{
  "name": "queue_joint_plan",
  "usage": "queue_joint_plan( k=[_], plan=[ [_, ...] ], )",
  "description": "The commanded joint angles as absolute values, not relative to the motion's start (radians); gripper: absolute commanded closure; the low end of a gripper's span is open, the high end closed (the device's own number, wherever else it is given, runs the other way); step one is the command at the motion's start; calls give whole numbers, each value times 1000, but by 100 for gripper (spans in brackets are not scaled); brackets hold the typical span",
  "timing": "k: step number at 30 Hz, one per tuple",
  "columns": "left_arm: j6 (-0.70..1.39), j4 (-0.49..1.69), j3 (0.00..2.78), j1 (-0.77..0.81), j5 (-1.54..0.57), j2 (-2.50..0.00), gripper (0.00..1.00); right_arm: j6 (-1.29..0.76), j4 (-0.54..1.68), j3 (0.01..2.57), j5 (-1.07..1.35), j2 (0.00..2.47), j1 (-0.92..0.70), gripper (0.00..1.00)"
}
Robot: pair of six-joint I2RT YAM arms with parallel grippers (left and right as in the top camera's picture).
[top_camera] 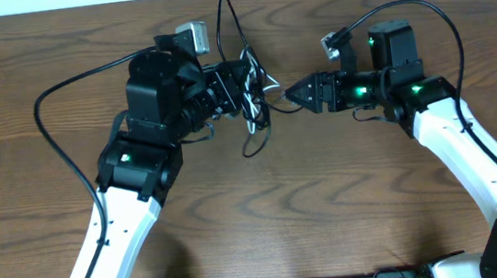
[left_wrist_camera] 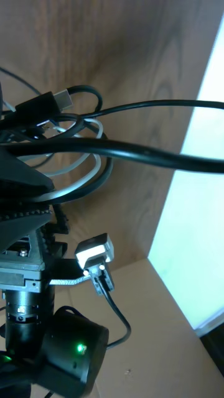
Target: Untangle cables
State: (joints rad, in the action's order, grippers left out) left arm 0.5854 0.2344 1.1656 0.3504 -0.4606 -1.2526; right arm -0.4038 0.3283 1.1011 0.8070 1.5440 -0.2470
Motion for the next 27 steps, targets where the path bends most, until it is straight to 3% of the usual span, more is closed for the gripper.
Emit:
queue_joint_plan(
  k=[1,16,27],
  plan=[
    [627,214,1186,348,-519,-1270,92,-442,320,1113,779,1557,-271,27],
    [695,191,1186,367,-551,-1274,93,-584,130,1113,718,1697,-361,30],
    [717,191,1186,373,-554,-1274,93,-617,124,1113,633,1764,-374,34]
  ],
)
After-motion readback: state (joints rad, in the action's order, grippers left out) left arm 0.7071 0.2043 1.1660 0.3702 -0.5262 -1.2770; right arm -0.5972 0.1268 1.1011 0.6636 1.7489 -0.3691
